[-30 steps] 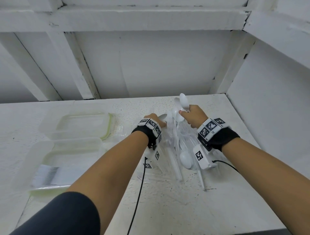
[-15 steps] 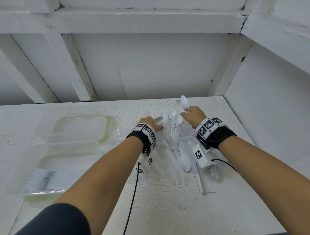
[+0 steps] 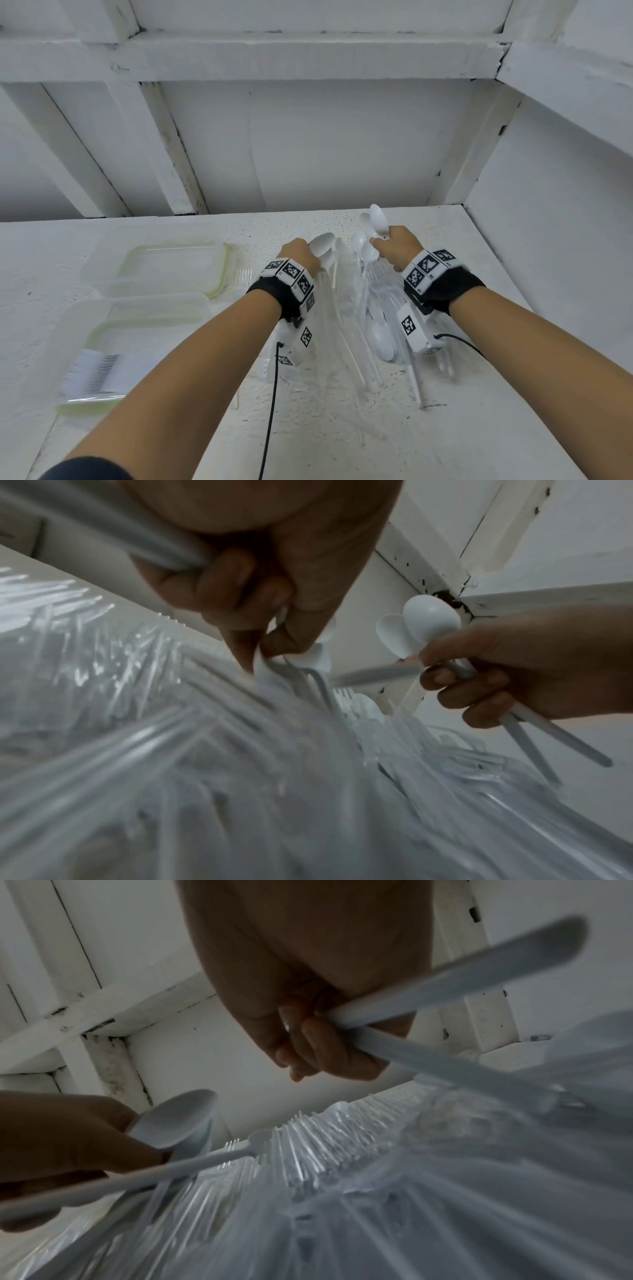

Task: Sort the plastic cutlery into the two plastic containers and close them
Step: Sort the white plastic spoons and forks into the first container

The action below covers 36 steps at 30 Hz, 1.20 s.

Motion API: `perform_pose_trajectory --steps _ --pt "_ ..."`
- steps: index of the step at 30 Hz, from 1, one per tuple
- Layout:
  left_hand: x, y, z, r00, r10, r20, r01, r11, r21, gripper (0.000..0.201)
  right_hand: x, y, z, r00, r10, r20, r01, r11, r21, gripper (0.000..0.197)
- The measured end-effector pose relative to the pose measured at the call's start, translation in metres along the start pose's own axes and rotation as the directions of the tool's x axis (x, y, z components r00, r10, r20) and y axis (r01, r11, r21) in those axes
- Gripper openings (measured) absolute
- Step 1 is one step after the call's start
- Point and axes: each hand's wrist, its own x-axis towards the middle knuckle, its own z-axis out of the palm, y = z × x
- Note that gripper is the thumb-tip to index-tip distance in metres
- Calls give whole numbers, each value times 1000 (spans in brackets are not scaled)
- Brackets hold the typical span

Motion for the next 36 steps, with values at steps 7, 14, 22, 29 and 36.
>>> perform_pose_trajectory --steps 7,14,22,29,36 --pt "3 -17 -15 1000 -5 -20 3 995 -103 32 8 0 3 1000 15 -24 -18 994 -103 26" --pt "-11 -21 -38 994 37 -108 -49 992 -115 26 21 -2 0 999 51 1 -48 947 -318 18" --pt "-35 -30 -86 941 139 -307 -248 903 -351 15 19 -15 5 997 -14 77 53 843 -535 20" --pt "-49 -42 -94 949 104 -298 -240 852 -465 11 14 -21 -2 990 -107 -87 79 956 -281 19" --pt "-68 -38 -95 978 49 -202 -168 759 -630 18 -23 -60 -10 825 -518 -228 487 855 -178 26"
